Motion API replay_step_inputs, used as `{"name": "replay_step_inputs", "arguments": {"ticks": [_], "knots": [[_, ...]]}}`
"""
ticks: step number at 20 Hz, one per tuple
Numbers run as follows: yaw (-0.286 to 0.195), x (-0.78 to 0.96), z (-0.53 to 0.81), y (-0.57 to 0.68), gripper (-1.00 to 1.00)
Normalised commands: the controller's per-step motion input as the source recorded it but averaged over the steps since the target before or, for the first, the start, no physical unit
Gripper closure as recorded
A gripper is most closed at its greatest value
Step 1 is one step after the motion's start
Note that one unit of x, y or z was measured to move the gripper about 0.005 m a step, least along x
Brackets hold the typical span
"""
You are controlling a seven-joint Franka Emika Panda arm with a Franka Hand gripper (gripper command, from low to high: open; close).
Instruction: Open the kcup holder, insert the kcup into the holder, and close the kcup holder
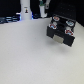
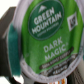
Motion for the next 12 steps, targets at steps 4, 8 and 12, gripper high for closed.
{"name": "replay_step_inputs", "arguments": {"ticks": [4,8,12], "knots": [[0.006,0.14,0.3,0.69,1.0],[0.016,0.13,0.18,0.67,1.0],[0.019,0.11,0.04,0.59,1.0]]}}
